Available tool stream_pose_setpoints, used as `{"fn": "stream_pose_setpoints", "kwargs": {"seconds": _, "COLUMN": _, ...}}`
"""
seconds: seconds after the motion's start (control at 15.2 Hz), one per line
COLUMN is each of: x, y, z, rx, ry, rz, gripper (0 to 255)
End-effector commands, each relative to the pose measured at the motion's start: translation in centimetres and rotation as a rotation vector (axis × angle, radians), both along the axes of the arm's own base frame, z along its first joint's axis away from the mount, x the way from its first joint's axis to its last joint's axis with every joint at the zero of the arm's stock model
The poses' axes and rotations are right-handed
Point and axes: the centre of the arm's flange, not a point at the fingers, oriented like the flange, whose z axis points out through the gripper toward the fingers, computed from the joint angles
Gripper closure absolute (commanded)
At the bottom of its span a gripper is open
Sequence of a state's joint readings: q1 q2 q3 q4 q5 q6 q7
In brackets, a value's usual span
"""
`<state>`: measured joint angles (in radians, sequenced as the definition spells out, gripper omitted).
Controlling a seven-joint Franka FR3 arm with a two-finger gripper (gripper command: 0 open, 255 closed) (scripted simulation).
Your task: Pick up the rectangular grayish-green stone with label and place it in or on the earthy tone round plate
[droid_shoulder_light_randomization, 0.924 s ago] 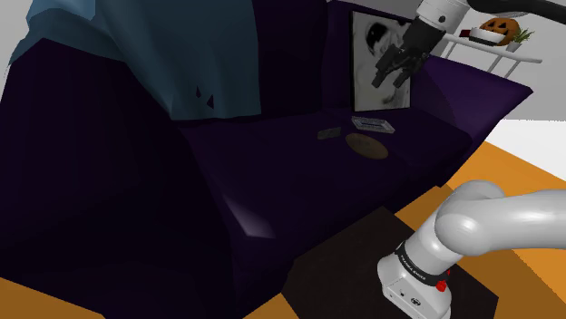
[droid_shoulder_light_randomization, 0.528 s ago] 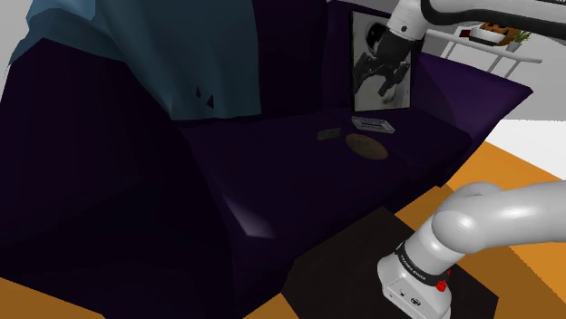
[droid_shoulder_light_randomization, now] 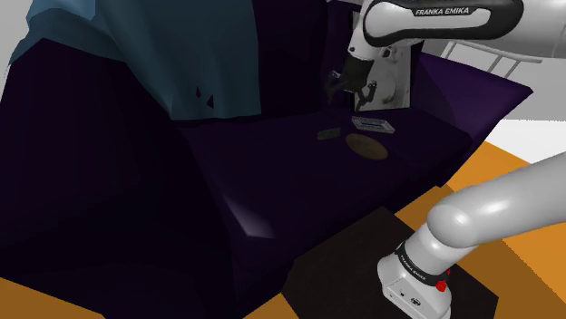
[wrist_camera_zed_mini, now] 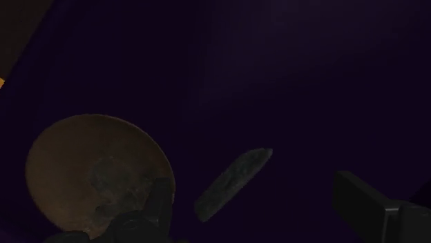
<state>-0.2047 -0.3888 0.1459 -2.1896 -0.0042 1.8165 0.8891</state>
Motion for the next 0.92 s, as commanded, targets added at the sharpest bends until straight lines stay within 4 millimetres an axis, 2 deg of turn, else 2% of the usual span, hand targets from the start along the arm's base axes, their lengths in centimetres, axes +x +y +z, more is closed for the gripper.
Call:
{"fn": "stream_pose_setpoints", "kwargs": {"seconds": 0.0, "x": 2.1, "y": -1.1, "z": -1.9, "rx": 0.011, "ry": 0.026, "rz": -0.140, "gripper": 0}}
{"fn": "stream_pose_setpoints", "kwargs": {"seconds": 0.26, "x": 5.3, "y": -3.8, "z": -6.3, "rx": 0.031, "ry": 0.079, "rz": -0.401, "gripper": 0}}
{"fn": "stream_pose_setpoints", "kwargs": {"seconds": 0.53, "x": 7.5, "y": -7.0, "z": -10.8, "rx": 0.052, "ry": 0.131, "rz": -0.663, "gripper": 0}}
{"fn": "stream_pose_setpoints", "kwargs": {"seconds": 0.59, "x": 7.7, "y": -7.6, "z": -11.6, "rx": 0.055, "ry": 0.140, "rz": -0.705, "gripper": 0}}
{"fn": "stream_pose_setpoints", "kwargs": {"seconds": 0.86, "x": 7.4, "y": -7.5, "z": -13.6, "rx": 0.055, "ry": 0.140, "rz": -0.705, "gripper": 0}}
